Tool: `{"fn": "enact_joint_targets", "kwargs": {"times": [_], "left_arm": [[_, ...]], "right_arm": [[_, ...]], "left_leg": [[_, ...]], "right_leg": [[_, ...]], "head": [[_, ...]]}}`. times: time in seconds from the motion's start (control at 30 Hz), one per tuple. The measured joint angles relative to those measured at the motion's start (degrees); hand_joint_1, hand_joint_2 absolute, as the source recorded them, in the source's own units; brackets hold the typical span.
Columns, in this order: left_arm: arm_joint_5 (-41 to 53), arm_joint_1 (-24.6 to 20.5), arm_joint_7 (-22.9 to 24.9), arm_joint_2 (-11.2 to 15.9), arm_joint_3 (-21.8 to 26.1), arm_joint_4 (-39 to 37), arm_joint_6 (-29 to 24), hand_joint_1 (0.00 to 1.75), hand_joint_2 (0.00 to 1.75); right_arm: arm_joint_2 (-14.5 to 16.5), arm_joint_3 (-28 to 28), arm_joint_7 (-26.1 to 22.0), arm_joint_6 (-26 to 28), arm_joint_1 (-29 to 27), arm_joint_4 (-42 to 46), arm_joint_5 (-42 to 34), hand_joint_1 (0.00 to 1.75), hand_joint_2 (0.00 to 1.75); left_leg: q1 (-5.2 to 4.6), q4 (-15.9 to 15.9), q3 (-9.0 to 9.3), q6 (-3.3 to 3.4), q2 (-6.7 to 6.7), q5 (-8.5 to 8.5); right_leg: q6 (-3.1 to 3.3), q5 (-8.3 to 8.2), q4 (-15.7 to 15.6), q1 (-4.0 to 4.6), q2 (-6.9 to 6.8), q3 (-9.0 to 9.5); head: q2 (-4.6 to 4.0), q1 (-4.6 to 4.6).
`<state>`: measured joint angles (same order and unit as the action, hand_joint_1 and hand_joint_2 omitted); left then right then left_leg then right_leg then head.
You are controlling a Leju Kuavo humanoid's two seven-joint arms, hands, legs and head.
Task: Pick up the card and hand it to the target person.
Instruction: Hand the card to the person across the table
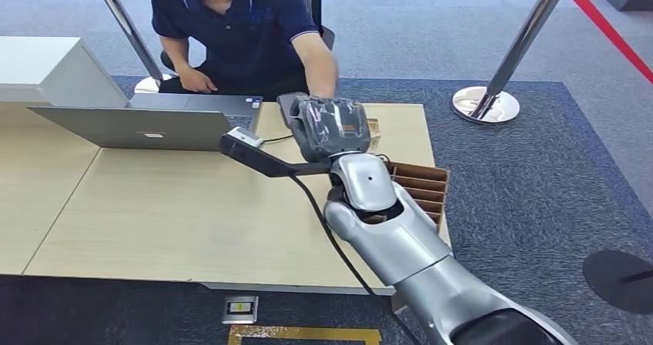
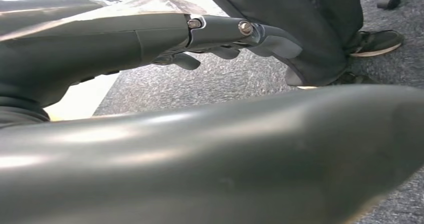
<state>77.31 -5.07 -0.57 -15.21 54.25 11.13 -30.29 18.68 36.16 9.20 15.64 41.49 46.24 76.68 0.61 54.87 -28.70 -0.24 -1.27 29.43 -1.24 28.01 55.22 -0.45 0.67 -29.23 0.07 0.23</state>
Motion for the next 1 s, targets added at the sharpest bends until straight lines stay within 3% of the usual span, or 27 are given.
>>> {"fn": "enact_joint_targets", "kwargs": {"times": [0.4, 0.53, 0.57, 0.7, 1.0], "left_arm": [[1.0, 0.0, 0.0, 0.1, 0.0, 0.0, 0.4, 0.0, 0.0], [1.0, 0.0, 0.0, 0.1, 0.0, 0.0, 0.4, 0.0, 0.0], [1.0, 0.0, 0.0, 0.1, 0.0, 0.0, 0.4, 0.0, 0.0], [1.0, 0.0, 0.0, 0.2, 0.0, 0.0, 0.4, 0.0, 0.0], [1.1, 0.0, 0.0, 0.3, 0.0, 0.0, 0.8, 0.0, 0.0]], "right_arm": [[1.5, 0.9, 2.6, 0.5, 5.7, -12.4, -0.6, 1.31, 1.75], [1.5, 1.0, 2.5, 0.4, 5.9, -14.3, -0.5, 0.07, 1.75], [1.5, 1.0, 2.5, 0.4, 5.9, -14.7, -0.5, 0.0, 1.75], [1.5, 1.6, 2.4, 0.5, 5.8, -16.1, -0.5, 0.0, 0.0], [1.4, 1.9, 3.1, 5.8, 5.1, -17.9, 0.3, 0.0, 0.0]], "left_leg": [[0.0, 0.0, -0.01, 0.0, 0.0, 0.01], [0.0, 0.0, -0.01, 0.0, 0.0, 0.0], [0.0, 0.0, -0.01, 0.0, 0.0, 0.0], [0.01, 0.0, -0.01, 0.0, 0.0, 0.01], [0.01, 0.0, 0.0, 0.0, 0.0, 0.01]], "right_leg": [[0.0, 0.0, 0.0, 0.0, 0.0, 0.0], [0.0, 0.0, 0.0, 0.0, 0.0, 0.0], [0.0, 0.0, 0.0, 0.0, 0.0, 0.0], [0.0, 0.0, 0.0, 0.0, 0.0, -0.01], [0.0, 0.0, 0.0, 0.01, 0.0, -0.01]], "head": [[0.0, -0.01], [0.0, -0.01], [0.0, -0.01], [0.0, -0.01], [0.0, -0.01]]}}
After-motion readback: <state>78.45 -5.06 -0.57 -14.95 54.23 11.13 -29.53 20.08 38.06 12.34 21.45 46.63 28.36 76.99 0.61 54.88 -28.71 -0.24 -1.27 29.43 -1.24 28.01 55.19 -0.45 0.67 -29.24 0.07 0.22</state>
